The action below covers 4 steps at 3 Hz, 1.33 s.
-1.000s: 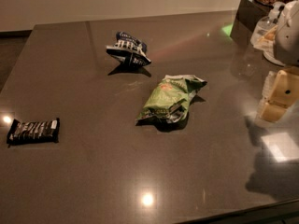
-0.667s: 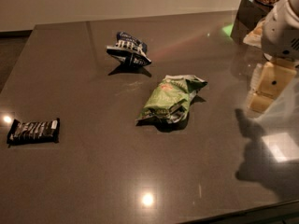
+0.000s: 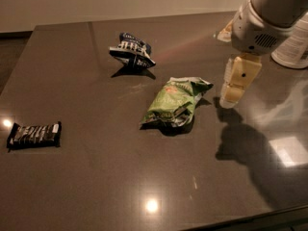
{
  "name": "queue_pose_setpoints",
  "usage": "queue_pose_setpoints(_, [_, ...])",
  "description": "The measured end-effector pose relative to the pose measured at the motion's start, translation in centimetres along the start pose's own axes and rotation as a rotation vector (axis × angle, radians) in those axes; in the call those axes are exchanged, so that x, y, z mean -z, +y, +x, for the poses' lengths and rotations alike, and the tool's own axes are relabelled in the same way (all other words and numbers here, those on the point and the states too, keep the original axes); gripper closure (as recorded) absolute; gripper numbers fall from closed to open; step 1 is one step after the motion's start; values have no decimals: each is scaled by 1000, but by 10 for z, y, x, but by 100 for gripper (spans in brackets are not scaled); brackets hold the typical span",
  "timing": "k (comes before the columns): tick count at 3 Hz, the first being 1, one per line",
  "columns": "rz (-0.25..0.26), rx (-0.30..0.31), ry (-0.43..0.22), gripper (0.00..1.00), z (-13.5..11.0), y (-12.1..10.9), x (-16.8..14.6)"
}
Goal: Move green jalapeno chip bag near rxbar chocolate
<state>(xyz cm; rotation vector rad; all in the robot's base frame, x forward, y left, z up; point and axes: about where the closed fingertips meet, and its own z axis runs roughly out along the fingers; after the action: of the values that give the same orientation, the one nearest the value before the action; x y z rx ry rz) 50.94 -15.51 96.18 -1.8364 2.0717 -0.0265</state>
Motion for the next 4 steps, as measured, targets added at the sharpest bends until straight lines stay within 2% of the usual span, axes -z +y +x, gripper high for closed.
queue_pose_setpoints(2, [-71,132,-13,0,-26,-14,-49])
queue_pose_setpoints(4, [-168,224,-34,0,-42,-2,-88])
